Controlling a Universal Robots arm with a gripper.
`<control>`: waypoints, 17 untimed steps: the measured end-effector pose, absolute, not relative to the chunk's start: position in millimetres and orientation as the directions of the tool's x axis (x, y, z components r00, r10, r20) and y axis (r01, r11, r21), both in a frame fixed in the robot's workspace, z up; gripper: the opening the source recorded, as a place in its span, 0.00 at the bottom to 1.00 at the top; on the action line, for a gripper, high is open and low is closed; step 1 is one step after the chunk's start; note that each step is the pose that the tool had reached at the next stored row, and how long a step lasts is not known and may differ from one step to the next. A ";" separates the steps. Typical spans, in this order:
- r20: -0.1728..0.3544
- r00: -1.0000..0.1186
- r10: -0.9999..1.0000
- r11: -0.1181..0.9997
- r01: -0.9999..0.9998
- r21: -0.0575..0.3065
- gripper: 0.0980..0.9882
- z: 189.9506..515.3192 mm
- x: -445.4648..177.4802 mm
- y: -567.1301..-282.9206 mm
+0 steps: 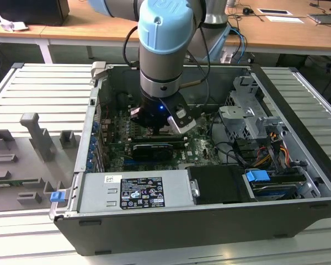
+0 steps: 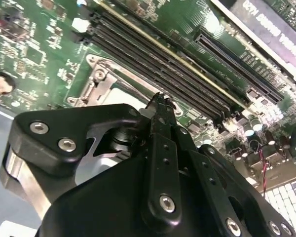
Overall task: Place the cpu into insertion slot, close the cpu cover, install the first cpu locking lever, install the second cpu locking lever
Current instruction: 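Install the second cpu locking lever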
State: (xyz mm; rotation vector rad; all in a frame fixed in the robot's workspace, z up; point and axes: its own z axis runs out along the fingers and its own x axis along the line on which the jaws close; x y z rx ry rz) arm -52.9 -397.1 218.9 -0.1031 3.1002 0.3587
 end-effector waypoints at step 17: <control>-0.035 -0.997 -0.063 0.944 -0.071 0.323 0.01 199.1 -79.2 -406.1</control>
